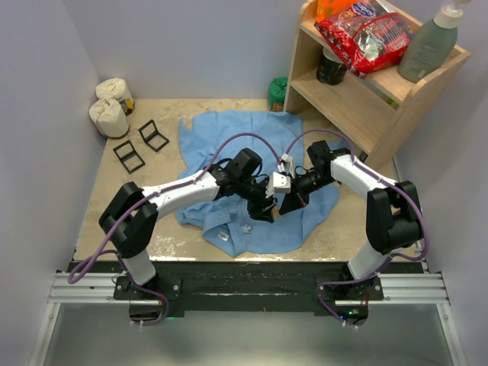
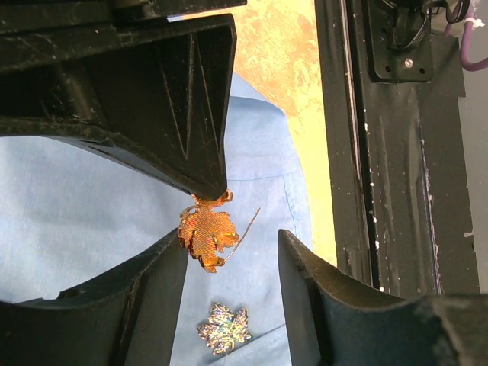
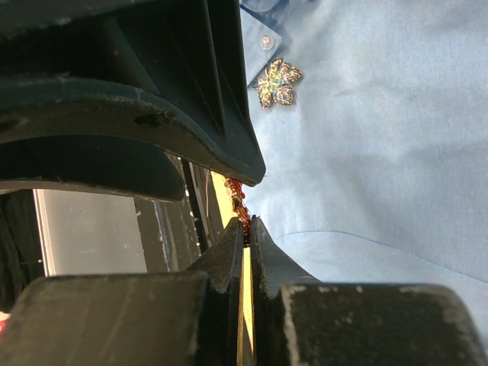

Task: Remove the brooch from the garment
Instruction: Close the brooch.

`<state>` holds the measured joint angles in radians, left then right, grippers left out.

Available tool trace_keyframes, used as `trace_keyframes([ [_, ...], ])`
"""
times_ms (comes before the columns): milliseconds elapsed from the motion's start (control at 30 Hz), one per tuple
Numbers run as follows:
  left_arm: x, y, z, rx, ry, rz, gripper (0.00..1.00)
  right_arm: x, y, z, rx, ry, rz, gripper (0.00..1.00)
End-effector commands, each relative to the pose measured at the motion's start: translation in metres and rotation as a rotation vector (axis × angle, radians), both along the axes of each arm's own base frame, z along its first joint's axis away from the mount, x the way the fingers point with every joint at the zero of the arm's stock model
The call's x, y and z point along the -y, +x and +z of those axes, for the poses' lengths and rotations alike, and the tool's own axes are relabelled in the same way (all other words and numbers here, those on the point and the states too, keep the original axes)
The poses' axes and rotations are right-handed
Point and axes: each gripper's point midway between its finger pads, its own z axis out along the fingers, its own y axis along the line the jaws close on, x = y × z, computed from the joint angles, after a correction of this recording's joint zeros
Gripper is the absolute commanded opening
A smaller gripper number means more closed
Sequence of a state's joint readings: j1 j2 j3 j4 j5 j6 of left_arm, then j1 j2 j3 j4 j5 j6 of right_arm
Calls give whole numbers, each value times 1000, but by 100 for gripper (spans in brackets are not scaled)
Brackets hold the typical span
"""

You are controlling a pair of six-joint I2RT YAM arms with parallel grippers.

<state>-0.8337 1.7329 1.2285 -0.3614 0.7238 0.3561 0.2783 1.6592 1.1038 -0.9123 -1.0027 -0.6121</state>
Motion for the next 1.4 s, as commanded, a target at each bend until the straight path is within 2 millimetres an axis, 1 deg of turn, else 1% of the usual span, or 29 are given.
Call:
trace_keyframes([
  [0, 11, -17, 3, -40, -41, -51, 55, -5, 10, 15, 96, 55, 0, 0],
  [100, 12, -12, 4, -24, -37, -33, 55, -7, 8, 20, 106, 79, 21, 0],
  [133, 11, -12, 2, -18, -37, -39, 56, -6, 4, 20, 91, 81, 28, 0],
  [167, 9, -12, 1, -22, -36, -42, 58, -6, 3, 22, 94, 86, 34, 0],
  [200, 9, -16, 4, -34, -51, -60, 59, -6, 3, 22, 108, 93, 45, 0],
  [233, 7, -16, 3, -38, -60, -67, 60, -6, -2, 25, 94, 104, 57, 0],
  [333, 3, -19, 10, -49, -100, -87, 63, -6, -8, 30, 96, 128, 84, 0],
  [500, -1, -16, 20, -54, -131, -81, 64, -6, -6, 29, 103, 126, 85, 0],
  [700, 3, -13, 25, -58, -137, -69, 60, -6, -2, 26, 112, 106, 61, 0],
  [833, 6, -12, 27, -72, -141, -66, 55, -6, 0, 25, 113, 94, 49, 0],
  [967, 7, -11, 26, -79, -137, -61, 54, -5, 1, 24, 112, 92, 45, 0],
  [1167, 10, -14, 30, -101, -152, -73, 53, -5, 5, 21, 111, 75, 28, 0],
  [1367, 12, -16, 33, -136, -164, -66, 49, -4, 9, 18, 118, 58, 13, 0],
])
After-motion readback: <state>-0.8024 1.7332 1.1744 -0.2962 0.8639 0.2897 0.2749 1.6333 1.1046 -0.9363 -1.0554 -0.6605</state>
